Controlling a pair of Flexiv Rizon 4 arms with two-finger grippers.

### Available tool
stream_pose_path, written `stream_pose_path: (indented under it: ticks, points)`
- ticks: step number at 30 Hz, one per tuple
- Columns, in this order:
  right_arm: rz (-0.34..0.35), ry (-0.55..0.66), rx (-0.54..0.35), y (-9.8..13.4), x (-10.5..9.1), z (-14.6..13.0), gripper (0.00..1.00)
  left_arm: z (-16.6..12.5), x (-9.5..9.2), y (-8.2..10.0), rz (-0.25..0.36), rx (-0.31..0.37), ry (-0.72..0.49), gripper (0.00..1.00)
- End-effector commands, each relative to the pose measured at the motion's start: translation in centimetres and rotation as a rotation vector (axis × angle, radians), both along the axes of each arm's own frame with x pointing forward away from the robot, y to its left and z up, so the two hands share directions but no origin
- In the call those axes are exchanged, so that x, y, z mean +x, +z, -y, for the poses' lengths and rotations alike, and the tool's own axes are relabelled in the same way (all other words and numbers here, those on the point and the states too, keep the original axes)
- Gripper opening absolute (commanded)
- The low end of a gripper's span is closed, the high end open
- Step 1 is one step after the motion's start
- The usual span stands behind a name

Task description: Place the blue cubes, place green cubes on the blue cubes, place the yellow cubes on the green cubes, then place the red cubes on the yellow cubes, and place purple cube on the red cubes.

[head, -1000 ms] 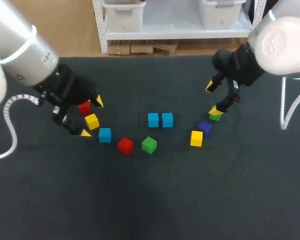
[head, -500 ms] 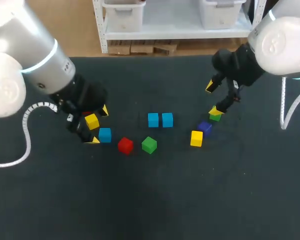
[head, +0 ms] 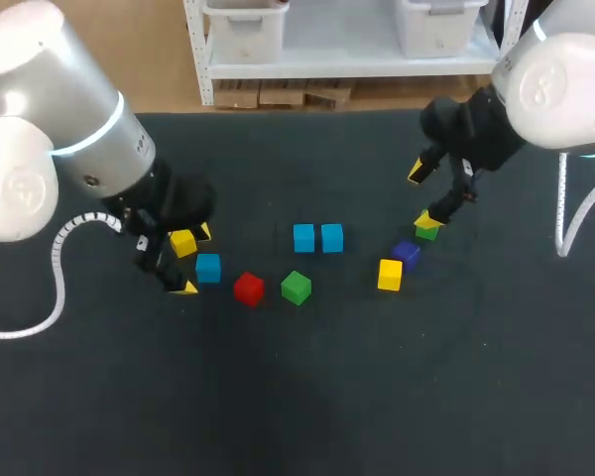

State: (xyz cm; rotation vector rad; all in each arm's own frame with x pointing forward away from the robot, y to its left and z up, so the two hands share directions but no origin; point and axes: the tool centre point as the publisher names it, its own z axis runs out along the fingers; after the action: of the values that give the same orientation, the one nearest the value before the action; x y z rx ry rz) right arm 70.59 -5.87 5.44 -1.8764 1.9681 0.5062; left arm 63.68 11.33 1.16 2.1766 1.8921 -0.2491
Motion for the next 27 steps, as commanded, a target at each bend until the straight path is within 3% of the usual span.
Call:
stream_pose_path:
  ticks: [1, 9, 12, 15, 16, 18, 23, 26, 27]
  points:
    - [-0.001, 0.002, 0.002, 0.0, 0.1, 0.0, 1.0, 0.4, 0.3, -0.5, -0.007, 0.008, -0.003, 1.0]
    - [-0.001, 0.002, 0.002, 0.0, 0.1, 0.0, 1.0, 0.5, 0.6, -1.3, -0.022, 0.023, 0.0, 1.0]
    - [-0.001, 0.002, 0.002, 0.0, 0.1, 0.0, 1.0, 0.6, 0.7, -1.4, -0.025, 0.034, -0.004, 0.91]
    - [-0.001, 0.002, 0.002, 0.0, 0.1, 0.0, 1.0, 0.6, 0.9, -1.4, -0.026, 0.033, -0.005, 0.72]
    - [-0.001, 0.002, 0.002, 0.0, 0.1, 0.0, 1.0, 0.7, 0.9, -1.4, -0.026, 0.031, -0.005, 0.49]
    - [-0.001, 0.002, 0.002, 0.0, 0.1, 0.0, 1.0, 0.7, 1.0, -1.3, -0.028, 0.033, -0.005, 0.42]
    - [-0.001, 0.002, 0.002, 0.0, 0.1, 0.0, 1.0, 0.7, 1.1, -1.4, -0.032, 0.041, -0.004, 0.36]
    - [-0.001, 0.002, 0.002, 0.0, 0.1, 0.0, 1.0, 0.8, 1.0, -1.5, -0.035, 0.045, -0.003, 0.13]
    - [-0.001, 0.002, 0.002, 0.0, 0.1, 0.0, 1.0, 0.9, 1.0, -1.5, -0.034, 0.049, -0.001, 0.0]
